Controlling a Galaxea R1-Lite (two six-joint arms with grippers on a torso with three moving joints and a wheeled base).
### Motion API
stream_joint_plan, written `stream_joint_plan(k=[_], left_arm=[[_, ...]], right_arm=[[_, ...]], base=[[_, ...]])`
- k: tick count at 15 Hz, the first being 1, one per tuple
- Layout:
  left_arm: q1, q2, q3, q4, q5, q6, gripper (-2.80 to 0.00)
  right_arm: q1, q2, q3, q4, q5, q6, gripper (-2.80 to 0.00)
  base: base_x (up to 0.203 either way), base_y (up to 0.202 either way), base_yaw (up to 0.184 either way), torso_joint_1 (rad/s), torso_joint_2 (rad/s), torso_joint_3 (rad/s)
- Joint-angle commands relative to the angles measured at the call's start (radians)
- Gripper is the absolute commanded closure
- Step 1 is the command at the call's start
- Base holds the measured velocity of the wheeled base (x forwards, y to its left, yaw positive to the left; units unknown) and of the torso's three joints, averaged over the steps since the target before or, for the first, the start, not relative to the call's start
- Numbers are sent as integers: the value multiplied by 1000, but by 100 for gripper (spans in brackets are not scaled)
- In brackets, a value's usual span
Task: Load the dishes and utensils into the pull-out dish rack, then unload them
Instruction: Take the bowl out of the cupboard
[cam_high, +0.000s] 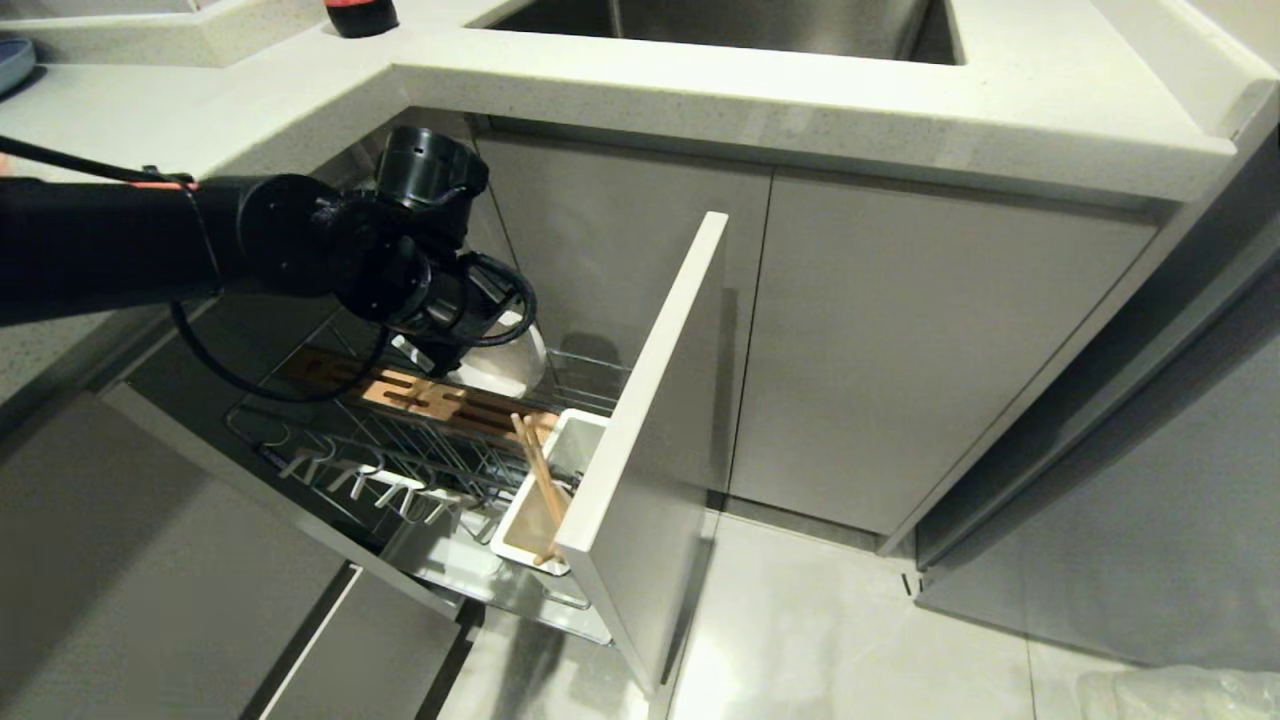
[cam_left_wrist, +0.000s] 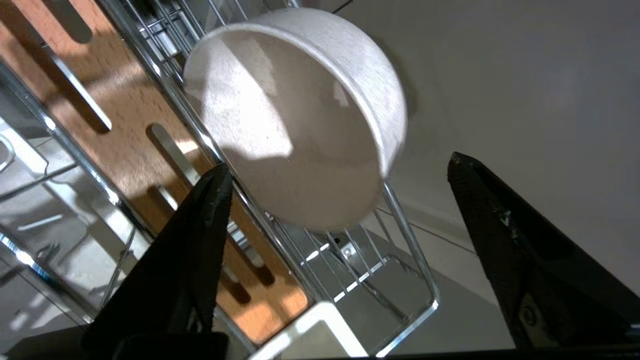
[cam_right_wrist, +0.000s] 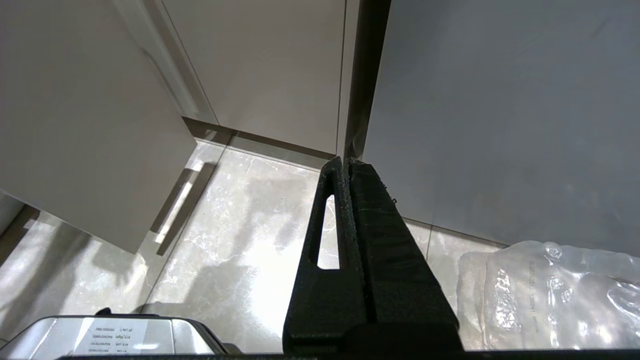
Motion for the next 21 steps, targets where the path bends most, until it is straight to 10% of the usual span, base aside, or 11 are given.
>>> stream_joint_plan(k=[1, 10, 11, 21], left_arm=[[13, 24, -1, -2, 0, -6, -280], [24, 49, -13, -22, -37, 6, -280], [24, 50, -13, -22, -37, 8, 0], [16, 32, -10, -33, -37, 9, 0]], right_arm=[[0, -1, 0, 0, 0, -1, 0], [0, -1, 0, 0, 0, -1, 0], [0, -1, 0, 0, 0, -1, 0], [0, -1, 0, 0, 0, -1, 0]], base=[[0, 0, 0, 0, 0, 0], [0, 0, 0, 0, 0, 0], [0, 0, 0, 0, 0, 0], [0, 0, 0, 0, 0, 0]])
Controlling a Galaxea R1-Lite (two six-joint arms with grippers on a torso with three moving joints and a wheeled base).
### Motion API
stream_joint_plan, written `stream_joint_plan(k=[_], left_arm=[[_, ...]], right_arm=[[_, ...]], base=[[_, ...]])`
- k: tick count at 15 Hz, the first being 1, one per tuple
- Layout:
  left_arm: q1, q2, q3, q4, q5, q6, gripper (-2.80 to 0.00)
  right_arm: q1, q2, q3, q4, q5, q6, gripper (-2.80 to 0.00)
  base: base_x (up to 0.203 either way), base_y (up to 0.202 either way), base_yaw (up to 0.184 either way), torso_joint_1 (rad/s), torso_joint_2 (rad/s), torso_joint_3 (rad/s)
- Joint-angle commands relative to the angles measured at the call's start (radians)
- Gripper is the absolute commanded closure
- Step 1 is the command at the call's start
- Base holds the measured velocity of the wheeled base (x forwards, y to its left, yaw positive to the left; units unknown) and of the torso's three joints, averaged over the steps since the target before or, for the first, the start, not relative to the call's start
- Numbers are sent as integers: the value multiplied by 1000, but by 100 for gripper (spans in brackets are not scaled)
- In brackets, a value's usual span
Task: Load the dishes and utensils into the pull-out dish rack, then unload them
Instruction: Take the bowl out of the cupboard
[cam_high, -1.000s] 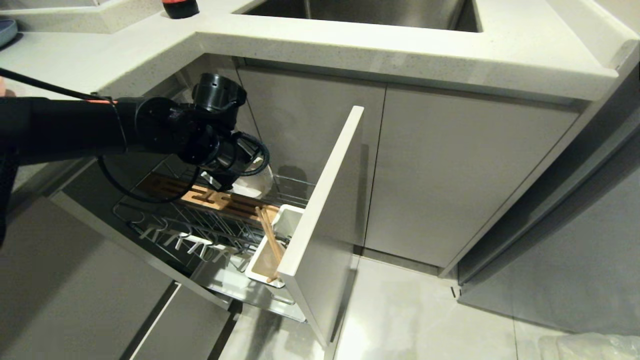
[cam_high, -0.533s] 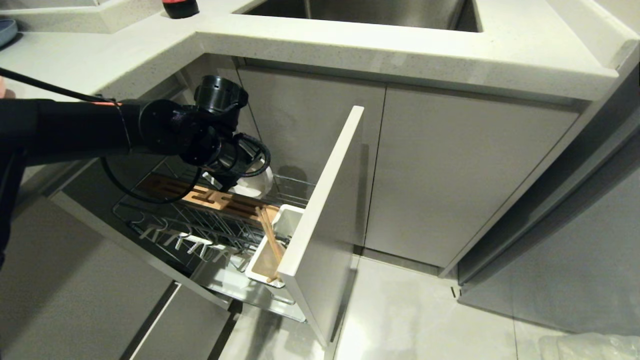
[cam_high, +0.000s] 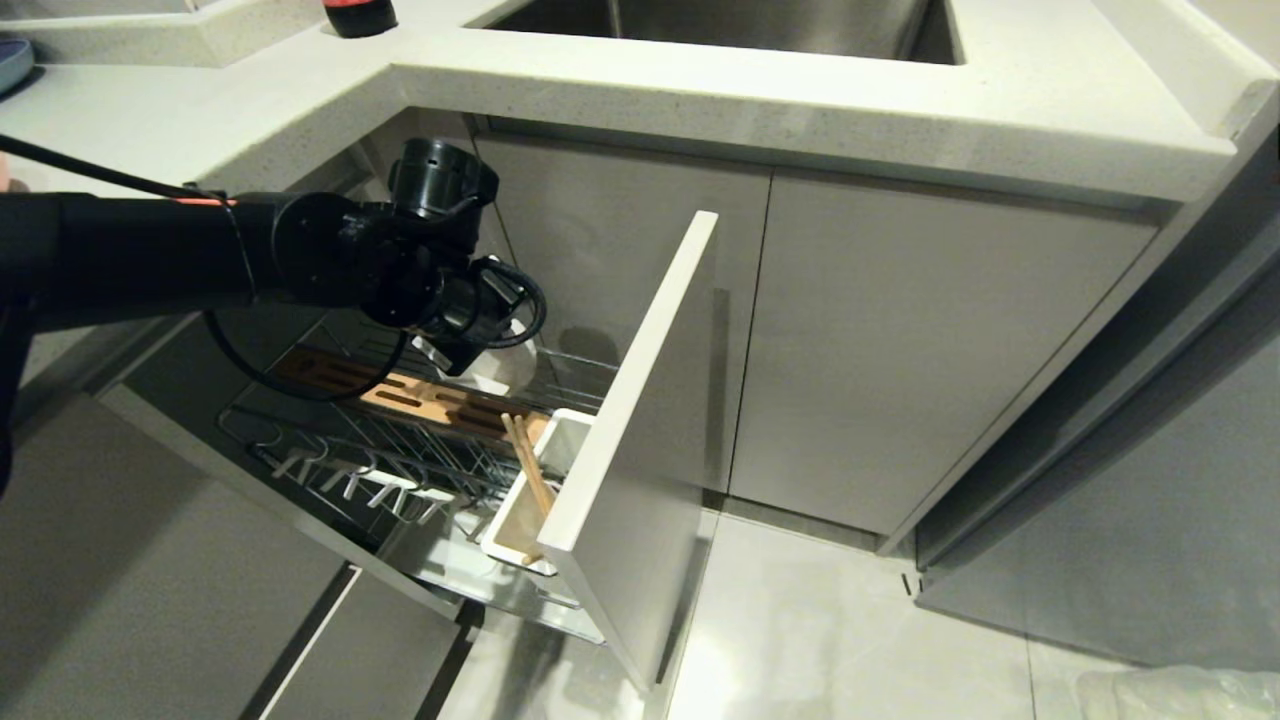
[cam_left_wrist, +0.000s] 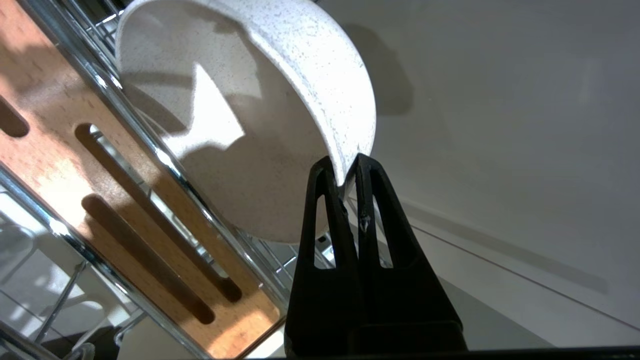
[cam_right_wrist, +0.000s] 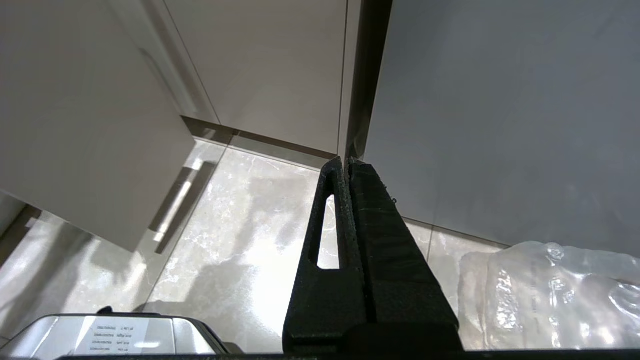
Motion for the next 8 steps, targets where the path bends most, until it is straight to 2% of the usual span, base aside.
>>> stream_joint_plan(k=[1, 8], left_arm=[[-4, -13, 1, 7, 5, -6, 0], [-40, -107, 10, 7, 3, -10, 0]], right_arm=[[0, -1, 0, 0, 0, 0, 0], [0, -1, 0, 0, 0, 0, 0]], base=[[0, 0, 0, 0, 0, 0], [0, 0, 0, 0, 0, 0]])
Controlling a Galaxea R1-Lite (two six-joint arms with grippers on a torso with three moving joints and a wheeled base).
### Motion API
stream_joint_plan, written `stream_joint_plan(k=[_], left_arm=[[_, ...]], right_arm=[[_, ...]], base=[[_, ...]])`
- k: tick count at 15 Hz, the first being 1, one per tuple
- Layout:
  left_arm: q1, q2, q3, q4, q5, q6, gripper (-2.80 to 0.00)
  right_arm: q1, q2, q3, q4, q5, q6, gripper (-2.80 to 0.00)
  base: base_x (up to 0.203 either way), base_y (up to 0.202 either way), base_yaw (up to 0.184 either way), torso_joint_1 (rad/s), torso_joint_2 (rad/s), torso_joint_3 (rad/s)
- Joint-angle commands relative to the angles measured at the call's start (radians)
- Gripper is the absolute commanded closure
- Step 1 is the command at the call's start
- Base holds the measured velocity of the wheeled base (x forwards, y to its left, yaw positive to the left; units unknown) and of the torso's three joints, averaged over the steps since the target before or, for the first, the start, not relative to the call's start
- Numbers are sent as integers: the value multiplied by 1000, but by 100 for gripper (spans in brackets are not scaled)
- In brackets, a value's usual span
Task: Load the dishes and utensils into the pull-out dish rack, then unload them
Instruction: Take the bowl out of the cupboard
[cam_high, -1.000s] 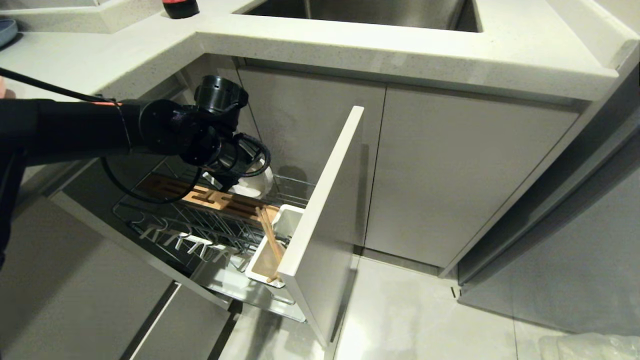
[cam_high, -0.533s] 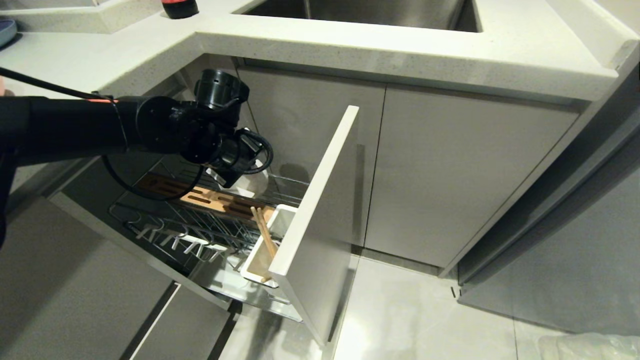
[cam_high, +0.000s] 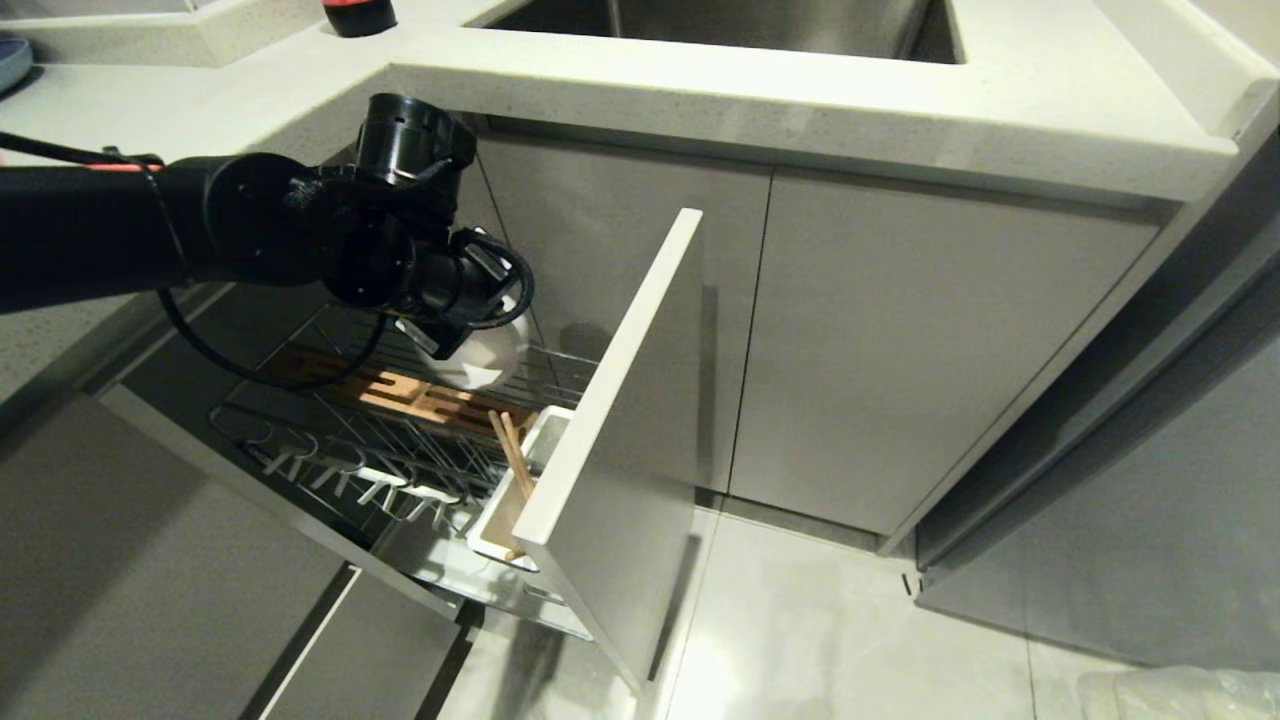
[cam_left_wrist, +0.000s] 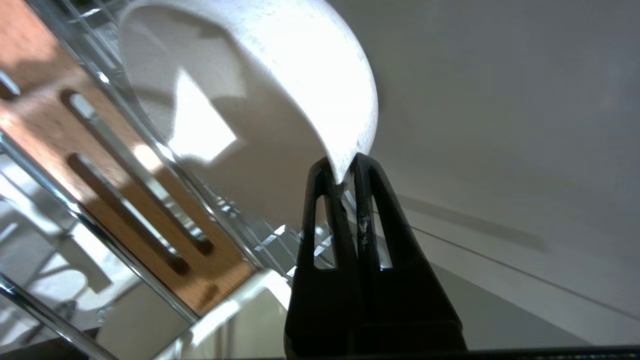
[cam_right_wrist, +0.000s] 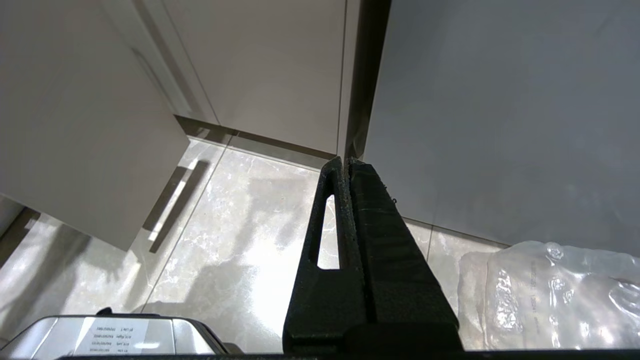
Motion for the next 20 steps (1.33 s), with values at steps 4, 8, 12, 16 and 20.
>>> stream_joint_plan(k=[4, 8, 12, 16, 20], left_arm=[[-25, -71, 0, 0, 1, -8, 0], [-63, -144, 10, 8, 1, -7, 0], [-169, -282, 31, 51, 12, -6, 0], [-324, -440, 20, 107, 98, 43, 0], [-360, -557, -47, 114, 210, 282, 0]], right_arm=[[0, -1, 0, 0, 0, 0, 0], [0, -1, 0, 0, 0, 0, 0], [0, -1, 0, 0, 0, 0, 0], [0, -1, 0, 0, 0, 0, 0], [0, -1, 0, 0, 0, 0, 0]], base=[[0, 0, 0, 0, 0, 0], [0, 0, 0, 0, 0, 0], [0, 0, 0, 0, 0, 0], [0, 0, 0, 0, 0, 0], [0, 0, 0, 0, 0, 0]])
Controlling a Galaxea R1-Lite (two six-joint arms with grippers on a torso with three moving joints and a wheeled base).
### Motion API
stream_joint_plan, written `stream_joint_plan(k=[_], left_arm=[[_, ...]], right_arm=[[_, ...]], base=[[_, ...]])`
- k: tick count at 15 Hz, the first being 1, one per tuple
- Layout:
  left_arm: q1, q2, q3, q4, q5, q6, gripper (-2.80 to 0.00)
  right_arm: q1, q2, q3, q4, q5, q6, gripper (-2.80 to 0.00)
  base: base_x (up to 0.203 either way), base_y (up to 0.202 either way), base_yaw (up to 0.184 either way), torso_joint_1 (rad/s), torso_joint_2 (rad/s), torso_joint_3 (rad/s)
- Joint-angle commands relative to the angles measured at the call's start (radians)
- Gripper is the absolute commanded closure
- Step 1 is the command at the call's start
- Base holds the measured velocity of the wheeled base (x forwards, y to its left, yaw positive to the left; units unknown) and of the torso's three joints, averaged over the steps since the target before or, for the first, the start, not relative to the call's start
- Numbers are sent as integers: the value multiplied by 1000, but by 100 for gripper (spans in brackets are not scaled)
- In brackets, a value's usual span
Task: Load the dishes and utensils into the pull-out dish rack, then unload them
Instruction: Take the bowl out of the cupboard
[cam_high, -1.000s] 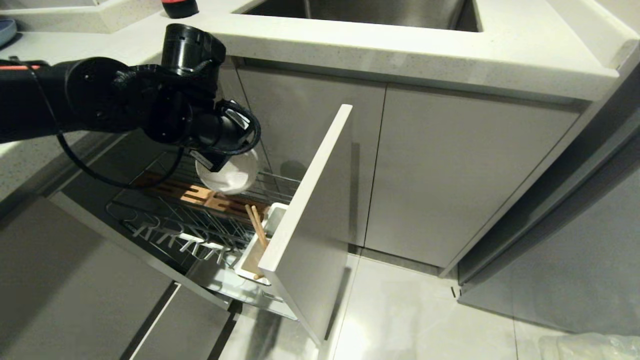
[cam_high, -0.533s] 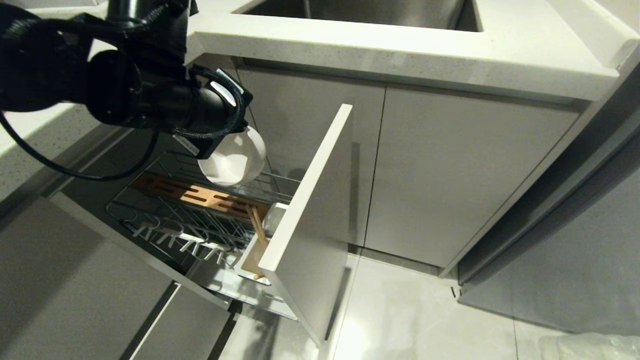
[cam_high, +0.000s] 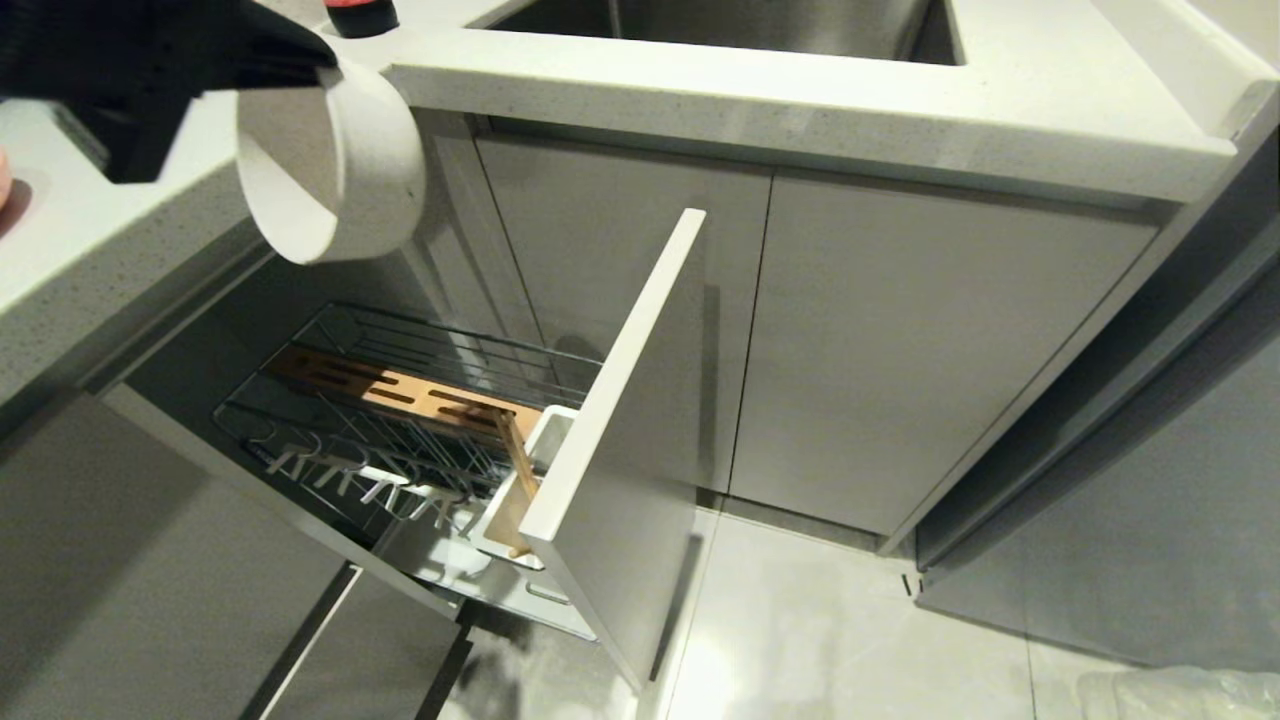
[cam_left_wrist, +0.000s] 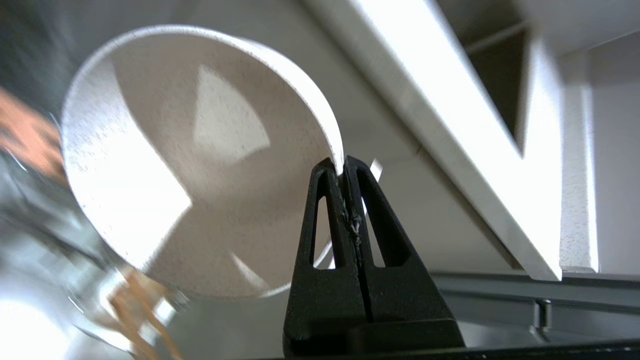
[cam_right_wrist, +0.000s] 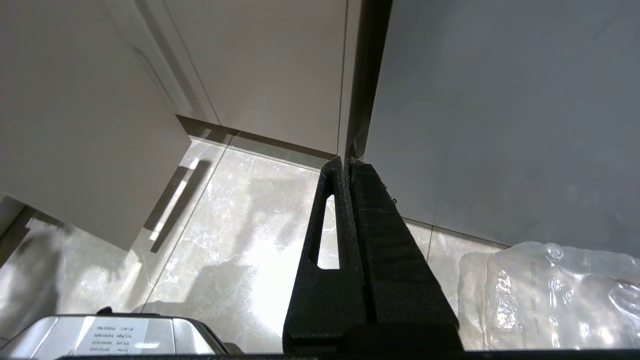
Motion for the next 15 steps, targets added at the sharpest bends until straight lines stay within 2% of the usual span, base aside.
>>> stream_joint_plan(k=[1, 3, 4, 7, 10, 13, 15], left_arm=[[-5, -73, -35, 2, 21, 110, 0], [2, -102, -67, 4, 70, 226, 0], [29, -110, -77, 4, 90, 278, 0], [230, -115, -129, 21, 108, 372, 0], [461, -122, -149, 107, 68, 460, 0], [588, -128, -153, 236, 41, 528, 0], [659, -123, -151, 263, 36, 571, 0]], right_arm=[[0, -1, 0, 0, 0, -1, 0], [0, -1, 0, 0, 0, -1, 0], [0, -1, 0, 0, 0, -1, 0], [0, -1, 0, 0, 0, -1, 0], [0, -1, 0, 0, 0, -1, 0], [0, -1, 0, 0, 0, -1, 0], [0, -1, 0, 0, 0, -1, 0]], base=[[0, 0, 0, 0, 0, 0], [0, 0, 0, 0, 0, 0], [0, 0, 0, 0, 0, 0], [0, 0, 0, 0, 0, 0], [0, 0, 0, 0, 0, 0], [0, 0, 0, 0, 0, 0], [0, 0, 0, 0, 0, 0]])
